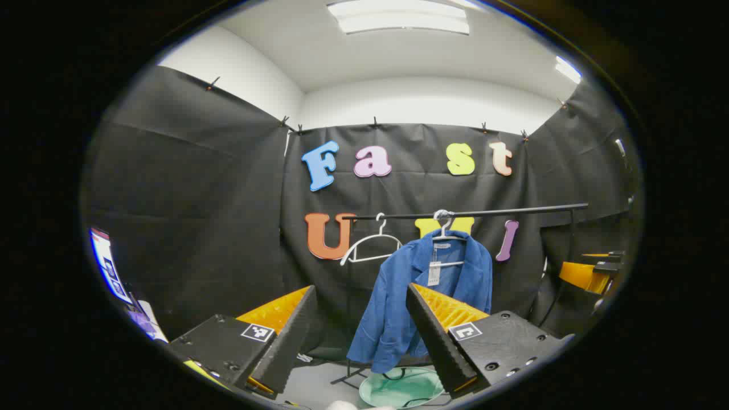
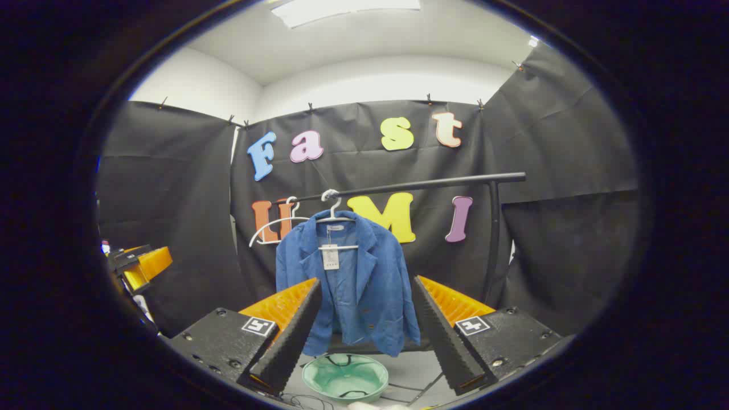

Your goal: Grasp the clothes on the hanger with both hands and then place them into the laundry hamper below.

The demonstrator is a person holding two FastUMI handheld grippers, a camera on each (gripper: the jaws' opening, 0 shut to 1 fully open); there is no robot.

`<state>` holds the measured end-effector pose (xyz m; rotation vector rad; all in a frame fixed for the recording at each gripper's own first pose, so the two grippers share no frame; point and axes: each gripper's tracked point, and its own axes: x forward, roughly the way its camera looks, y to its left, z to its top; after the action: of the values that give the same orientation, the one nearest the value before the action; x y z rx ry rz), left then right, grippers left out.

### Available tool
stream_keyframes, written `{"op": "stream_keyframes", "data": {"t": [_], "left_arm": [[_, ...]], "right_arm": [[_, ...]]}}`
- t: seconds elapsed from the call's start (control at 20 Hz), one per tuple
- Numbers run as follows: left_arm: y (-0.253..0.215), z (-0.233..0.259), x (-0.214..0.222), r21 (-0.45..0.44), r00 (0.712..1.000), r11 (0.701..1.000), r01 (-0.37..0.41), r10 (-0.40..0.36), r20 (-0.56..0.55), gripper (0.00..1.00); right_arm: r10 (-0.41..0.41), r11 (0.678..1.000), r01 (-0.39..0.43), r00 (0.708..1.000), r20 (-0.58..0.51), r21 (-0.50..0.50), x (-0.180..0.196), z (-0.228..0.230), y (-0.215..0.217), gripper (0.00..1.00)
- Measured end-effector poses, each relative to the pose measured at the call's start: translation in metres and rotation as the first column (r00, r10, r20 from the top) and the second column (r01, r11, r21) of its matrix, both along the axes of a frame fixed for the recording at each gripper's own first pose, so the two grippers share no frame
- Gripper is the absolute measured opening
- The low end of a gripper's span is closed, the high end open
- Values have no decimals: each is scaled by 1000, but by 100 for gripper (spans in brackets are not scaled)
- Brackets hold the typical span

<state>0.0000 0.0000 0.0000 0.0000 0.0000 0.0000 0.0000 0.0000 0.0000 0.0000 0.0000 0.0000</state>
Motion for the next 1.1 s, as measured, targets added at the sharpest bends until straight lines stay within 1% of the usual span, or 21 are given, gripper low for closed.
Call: {"op": "stream_keyframes", "data": {"t": [0.25, 0.55, 0.85, 1.1], "left_arm": [[-2, -8, 6, -8, 999, 1000, 26, -26, -20, 100], [-14, -18, 18, -10, 998, 999, 42, -42, -44, 100], [-40, -25, 47, 19, 998, 999, 46, -45, -47, 100], [-72, -30, 86, 49, 997, 996, 69, -67, -35, 100]], "right_arm": [[-35, 999, 34, 999, -9, -16, 5, -4, -8, 99], [-38, 998, 37, 999, -34, -46, 22, -15, -18, 99], [8, 999, -10, 998, -62, -40, 63, -30, -24, 99], [33, 998, -37, 996, -82, -43, 116, -40, -34, 100]]}}
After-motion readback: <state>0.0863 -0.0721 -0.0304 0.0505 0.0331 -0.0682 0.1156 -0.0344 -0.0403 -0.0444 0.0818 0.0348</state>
